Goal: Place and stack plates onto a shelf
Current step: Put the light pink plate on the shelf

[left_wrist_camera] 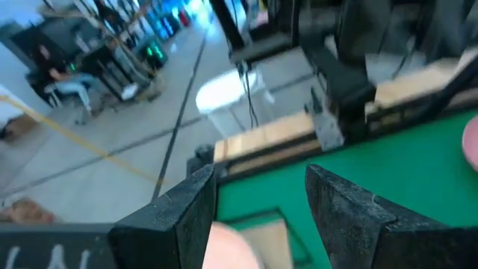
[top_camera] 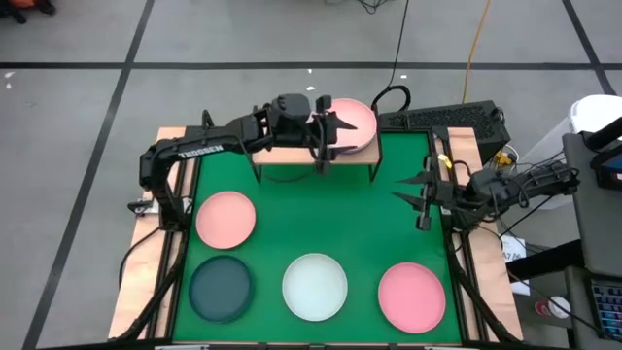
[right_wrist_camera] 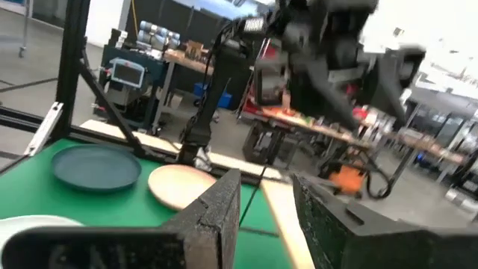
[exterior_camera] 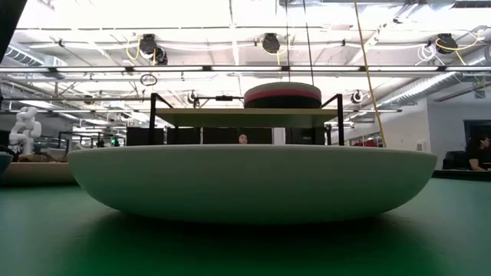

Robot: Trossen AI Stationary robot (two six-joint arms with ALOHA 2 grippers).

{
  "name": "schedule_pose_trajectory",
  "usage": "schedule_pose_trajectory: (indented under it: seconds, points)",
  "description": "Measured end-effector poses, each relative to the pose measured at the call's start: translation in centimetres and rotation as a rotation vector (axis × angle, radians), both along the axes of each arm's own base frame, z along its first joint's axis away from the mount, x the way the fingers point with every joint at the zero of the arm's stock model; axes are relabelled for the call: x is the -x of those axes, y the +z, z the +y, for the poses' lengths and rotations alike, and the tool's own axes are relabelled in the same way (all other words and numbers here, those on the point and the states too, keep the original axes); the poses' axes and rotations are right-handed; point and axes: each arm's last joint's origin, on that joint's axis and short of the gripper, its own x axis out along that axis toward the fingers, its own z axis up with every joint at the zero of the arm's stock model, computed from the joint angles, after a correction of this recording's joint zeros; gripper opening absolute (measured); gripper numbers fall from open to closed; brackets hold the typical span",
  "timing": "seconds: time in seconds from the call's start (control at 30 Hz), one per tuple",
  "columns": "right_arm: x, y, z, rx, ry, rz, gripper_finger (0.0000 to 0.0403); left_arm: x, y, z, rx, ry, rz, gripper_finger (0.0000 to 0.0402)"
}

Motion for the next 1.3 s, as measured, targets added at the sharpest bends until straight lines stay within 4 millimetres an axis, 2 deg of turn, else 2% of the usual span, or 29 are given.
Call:
schedule_pose_trajectory:
  seconds: [0.17, 0.43, 0.6, 0.77, 0.93, 1.13, 1.3]
  points:
    - [0.0, -0.8, 0.0, -0.086, 0.001, 0.072, 0.0110, -0.4, 0.2, -2.1, 0.038, -0.043, -0.024, 0.0214]
    - [0.1, -3.2, 0.0, -0.281, -0.035, 0.279, 0.0110, -0.9, 0.3, -5.7, 0.137, -0.096, -0.035, 0.0213]
    - [-0.1, -3.6, 0.2, -0.338, 0.012, 0.329, 0.0110, -1.6, -0.9, -8.1, 0.178, -0.118, -0.084, 0.0214]
    - [-0.4, -3.6, 0.6, -0.387, 0.095, 0.343, 0.0110, -1.9, -1.7, -9.1, 0.214, -0.092, -0.130, 0.0213]
    - [-0.5, -3.8, 0.7, -0.391, 0.127, 0.365, 0.0110, -2.1, -3.4, -9.5, 0.246, -0.057, -0.092, 0.0214]
    - [-0.4, -4.2, 0.8, -0.411, 0.160, 0.421, 0.0110, -0.1, -4.0, -9.2, 0.252, -0.055, -0.147, 0.0213]
    - [-0.2, -4.6, 0.8, -0.421, 0.144, 0.461, 0.0110, 3.9, -5.0, -7.7, 0.284, -0.024, -0.283, 0.0214]
